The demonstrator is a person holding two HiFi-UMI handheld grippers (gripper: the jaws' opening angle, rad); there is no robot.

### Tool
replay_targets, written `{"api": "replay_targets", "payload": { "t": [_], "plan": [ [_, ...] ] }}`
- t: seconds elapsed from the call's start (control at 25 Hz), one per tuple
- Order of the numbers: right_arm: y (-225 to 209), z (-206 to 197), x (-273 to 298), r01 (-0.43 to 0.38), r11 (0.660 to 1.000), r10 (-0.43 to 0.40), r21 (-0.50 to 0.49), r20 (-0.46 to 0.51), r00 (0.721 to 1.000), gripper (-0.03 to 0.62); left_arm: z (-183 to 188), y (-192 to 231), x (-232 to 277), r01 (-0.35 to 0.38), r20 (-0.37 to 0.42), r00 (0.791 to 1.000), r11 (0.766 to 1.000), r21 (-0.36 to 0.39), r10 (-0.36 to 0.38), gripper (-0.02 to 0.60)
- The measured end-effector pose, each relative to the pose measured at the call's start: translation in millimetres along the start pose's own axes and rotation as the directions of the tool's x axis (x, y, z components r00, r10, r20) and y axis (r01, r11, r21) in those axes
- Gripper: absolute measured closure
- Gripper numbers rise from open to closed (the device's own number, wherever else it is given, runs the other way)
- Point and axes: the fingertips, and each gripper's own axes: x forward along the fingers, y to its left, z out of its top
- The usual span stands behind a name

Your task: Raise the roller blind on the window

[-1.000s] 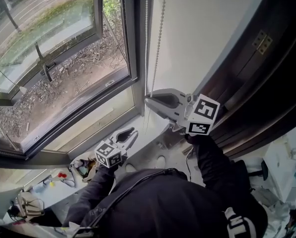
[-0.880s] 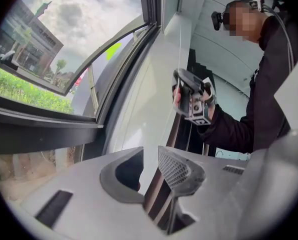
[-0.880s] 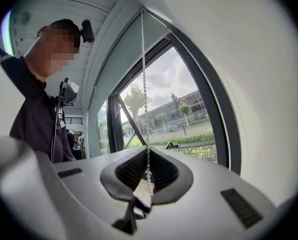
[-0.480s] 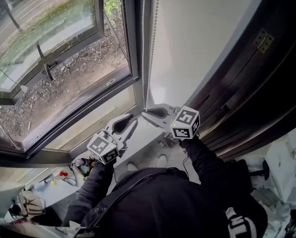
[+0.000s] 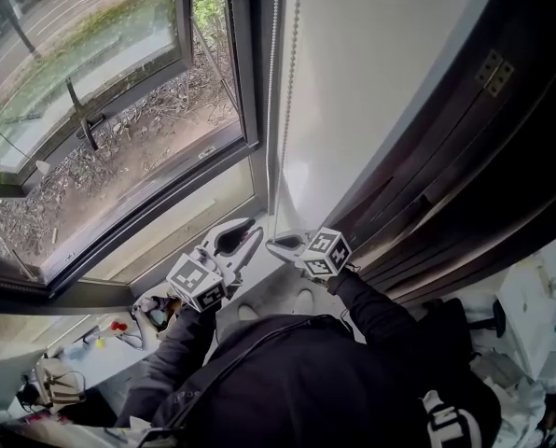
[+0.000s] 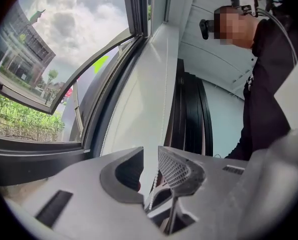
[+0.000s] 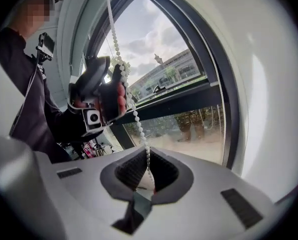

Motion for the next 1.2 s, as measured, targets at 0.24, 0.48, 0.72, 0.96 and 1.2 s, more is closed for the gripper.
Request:
{"api": "replay_targets", "payload": {
  "t": [0.24, 0.48, 0.72, 0.96, 1.2],
  "plan": [
    [6.5, -25.5, 7.9, 0.031, 0.996, -0.031, -0.088, 0.005, 1.0, 0.577, -1.3, -3.3, -0.9, 0.002, -0.012, 1.0, 1.0, 0.004, -0.002, 0.497],
    [4.6, -37.2, 10.0, 0.044, 0.991, -0.042, -0.126, 0.016, 0.999, 0.577, -1.1, -5.3, -1.9, 0.01, -0.009, 1.0, 1.0, 0.017, -0.009, 0.497],
    [-1.2, -85.4, 13.3, 0.044, 0.997, -0.048, -0.065, -0.064, 0.997, 0.577, -2.2, -6.2, -5.5, -0.008, -0.022, 1.0, 1.0, 0.003, 0.008, 0.497],
    [-11.2, -90.6, 16.8, 0.057, 0.994, -0.067, -0.096, -0.098, 0.993, 0.579, -7.2, -4.9, -7.9, -0.009, -0.019, 1.0, 1.0, 0.007, 0.009, 0.497],
    [-13.8, -77.9, 10.5, 0.093, 0.99, -0.103, -0.103, -0.097, 0.99, 0.577, -6.1, -10.0, -7.9, -0.007, -0.019, 1.0, 1.0, 0.007, 0.007, 0.497]
  ]
}}
